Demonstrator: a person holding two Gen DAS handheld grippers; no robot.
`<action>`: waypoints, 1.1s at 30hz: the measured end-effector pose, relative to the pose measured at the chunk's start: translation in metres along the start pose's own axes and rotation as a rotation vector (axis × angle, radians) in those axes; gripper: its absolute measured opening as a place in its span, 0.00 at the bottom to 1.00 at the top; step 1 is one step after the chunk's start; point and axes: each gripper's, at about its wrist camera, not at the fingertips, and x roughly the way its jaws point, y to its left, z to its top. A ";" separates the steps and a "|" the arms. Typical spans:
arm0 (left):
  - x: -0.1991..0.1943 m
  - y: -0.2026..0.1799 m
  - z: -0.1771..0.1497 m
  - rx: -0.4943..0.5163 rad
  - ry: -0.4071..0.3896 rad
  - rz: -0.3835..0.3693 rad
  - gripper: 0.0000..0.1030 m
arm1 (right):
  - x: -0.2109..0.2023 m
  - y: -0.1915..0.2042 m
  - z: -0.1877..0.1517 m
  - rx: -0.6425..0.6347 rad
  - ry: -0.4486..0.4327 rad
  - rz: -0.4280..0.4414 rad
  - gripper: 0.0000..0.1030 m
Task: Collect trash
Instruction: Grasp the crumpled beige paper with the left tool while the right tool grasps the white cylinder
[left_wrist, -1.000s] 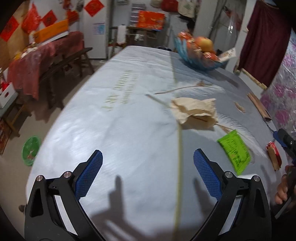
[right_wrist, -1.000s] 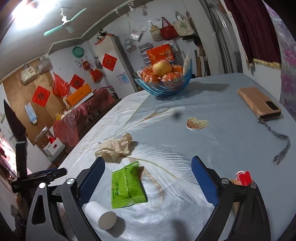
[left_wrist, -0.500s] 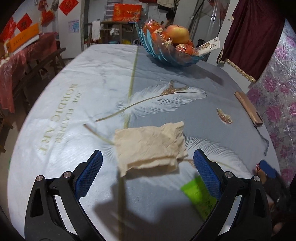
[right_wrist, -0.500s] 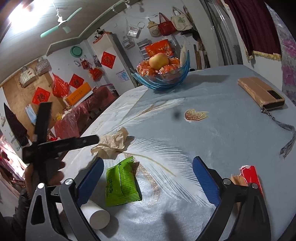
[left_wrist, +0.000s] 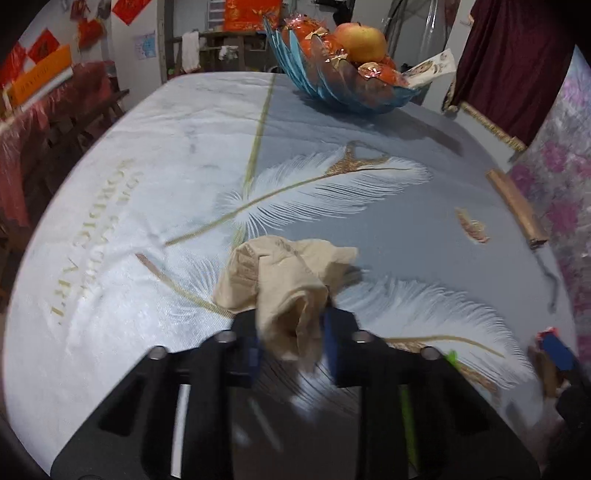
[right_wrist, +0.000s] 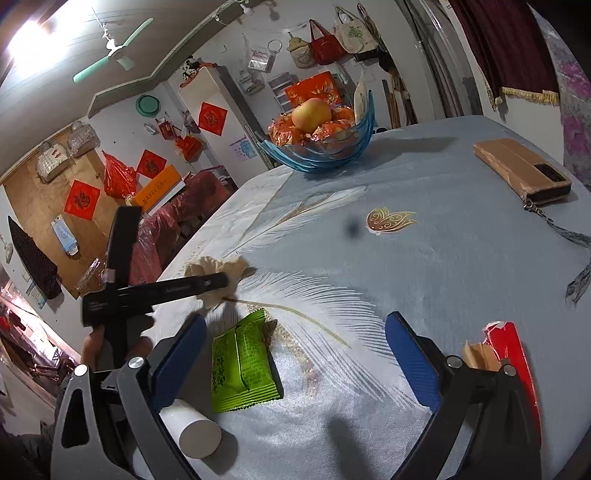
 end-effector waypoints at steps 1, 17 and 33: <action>-0.004 0.006 -0.003 -0.023 -0.002 -0.021 0.14 | 0.000 0.000 0.000 0.000 -0.001 0.000 0.93; -0.060 0.073 -0.064 -0.165 -0.053 -0.004 0.13 | 0.007 0.061 -0.023 -0.249 0.136 0.140 0.93; -0.094 0.088 -0.096 -0.208 -0.084 -0.038 0.14 | 0.026 0.124 -0.068 -0.563 0.295 -0.003 0.55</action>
